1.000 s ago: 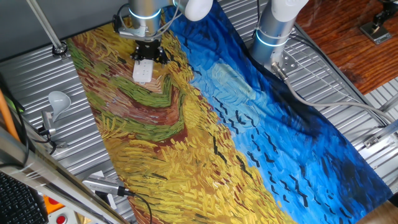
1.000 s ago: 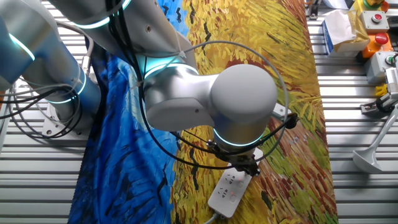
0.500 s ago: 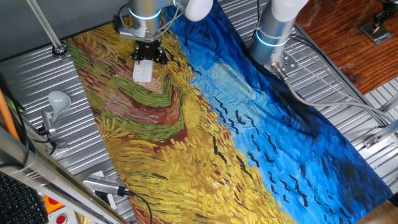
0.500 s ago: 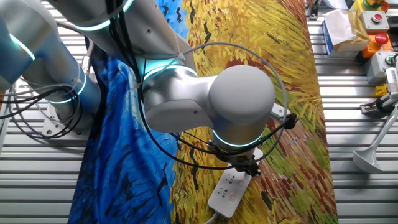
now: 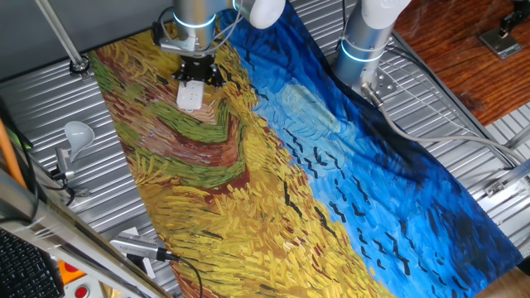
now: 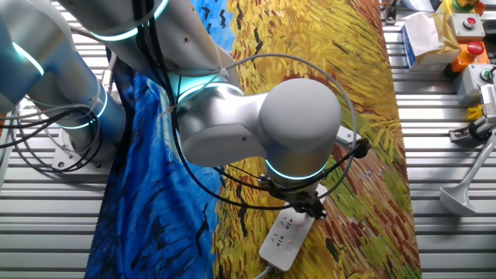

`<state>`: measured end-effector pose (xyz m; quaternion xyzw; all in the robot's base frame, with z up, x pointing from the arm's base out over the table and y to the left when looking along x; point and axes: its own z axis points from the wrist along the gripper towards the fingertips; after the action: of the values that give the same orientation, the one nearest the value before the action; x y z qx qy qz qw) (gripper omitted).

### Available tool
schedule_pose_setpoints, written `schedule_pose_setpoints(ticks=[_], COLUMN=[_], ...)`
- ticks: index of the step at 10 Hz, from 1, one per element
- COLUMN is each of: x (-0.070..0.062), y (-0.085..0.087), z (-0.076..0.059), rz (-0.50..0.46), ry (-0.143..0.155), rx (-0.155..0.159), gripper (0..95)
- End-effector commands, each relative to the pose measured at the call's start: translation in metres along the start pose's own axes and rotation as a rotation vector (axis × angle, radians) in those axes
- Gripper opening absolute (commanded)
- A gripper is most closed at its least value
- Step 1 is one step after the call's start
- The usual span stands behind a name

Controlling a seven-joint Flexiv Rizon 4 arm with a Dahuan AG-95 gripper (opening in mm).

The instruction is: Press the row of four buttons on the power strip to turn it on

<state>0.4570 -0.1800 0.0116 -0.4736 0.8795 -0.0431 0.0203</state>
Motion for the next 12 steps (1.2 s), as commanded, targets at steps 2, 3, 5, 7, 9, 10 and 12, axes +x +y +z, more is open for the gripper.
schedule_pose_setpoints(ticks=[2,3,5,7,9,10,12], x=[-0.0014,-0.0013,-0.0007,-0.0002,0.0007,0.0012,0.0015], y=[-0.0025,-0.0025,-0.0028,-0.0032,-0.0052,-0.0056,-0.0051], z=[0.0148,0.0156,0.0155,0.0156,0.0146,0.0143,0.0147], rz=[0.000,-0.001,-0.004,-0.002,-0.003,-0.007,-0.017], ry=[-0.001,0.000,-0.002,-0.005,-0.003,-0.005,-0.002], rx=[0.002,0.005,0.007,0.004,0.004,0.003,0.004], gripper=[76.0,76.0,76.0,76.0,76.0,76.0,76.0])
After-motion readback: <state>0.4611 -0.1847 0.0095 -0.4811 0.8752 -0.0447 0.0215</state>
